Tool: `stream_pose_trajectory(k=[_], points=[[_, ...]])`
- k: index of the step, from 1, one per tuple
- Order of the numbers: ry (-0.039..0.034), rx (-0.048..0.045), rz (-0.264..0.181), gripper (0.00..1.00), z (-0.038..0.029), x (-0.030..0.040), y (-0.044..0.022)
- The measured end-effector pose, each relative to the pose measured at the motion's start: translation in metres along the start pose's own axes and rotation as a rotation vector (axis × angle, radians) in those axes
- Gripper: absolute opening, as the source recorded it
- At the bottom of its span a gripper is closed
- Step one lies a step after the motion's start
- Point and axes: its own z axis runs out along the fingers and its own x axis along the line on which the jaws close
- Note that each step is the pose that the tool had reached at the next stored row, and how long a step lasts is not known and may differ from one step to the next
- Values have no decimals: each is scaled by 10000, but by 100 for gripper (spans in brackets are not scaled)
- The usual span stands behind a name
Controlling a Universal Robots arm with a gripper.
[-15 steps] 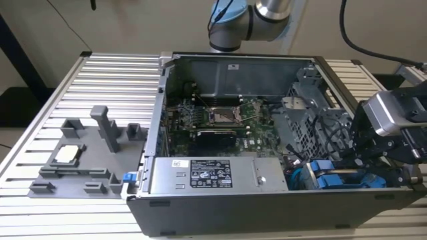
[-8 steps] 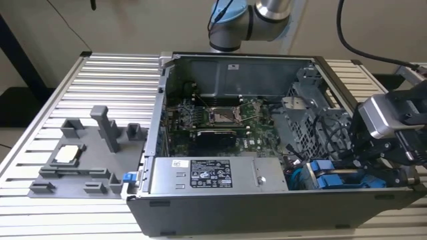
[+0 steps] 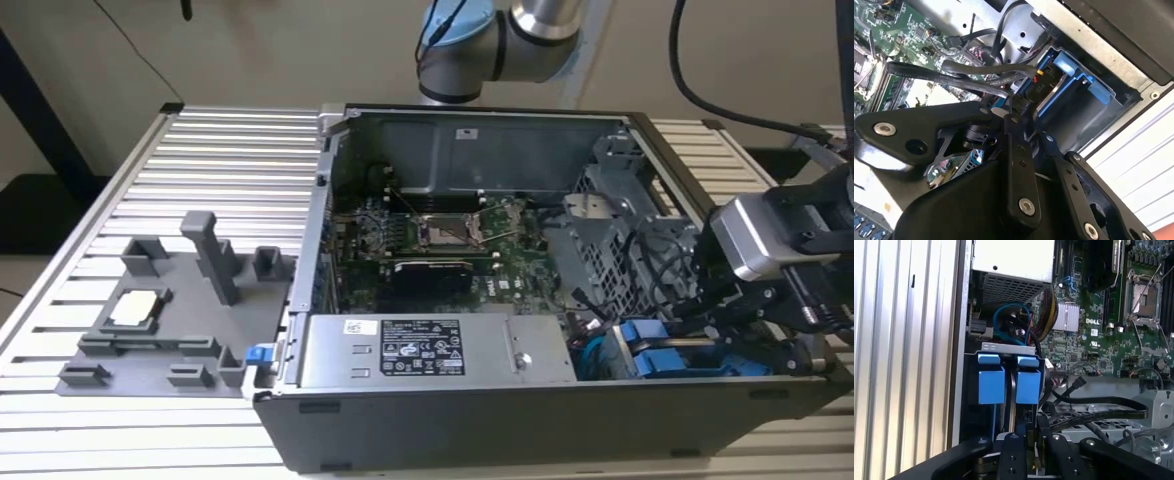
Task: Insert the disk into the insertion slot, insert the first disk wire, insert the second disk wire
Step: 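Insert the second disk wire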
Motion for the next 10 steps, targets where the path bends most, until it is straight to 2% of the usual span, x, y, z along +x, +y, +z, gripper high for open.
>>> stream_pose_trajectory(k=[2, 6, 10], points=[[4, 1, 0, 23, -13, -3, 1], [-2, 1, 0, 23, -99, -26, 3], [-1, 1, 1, 23, -227, -60, 8]])
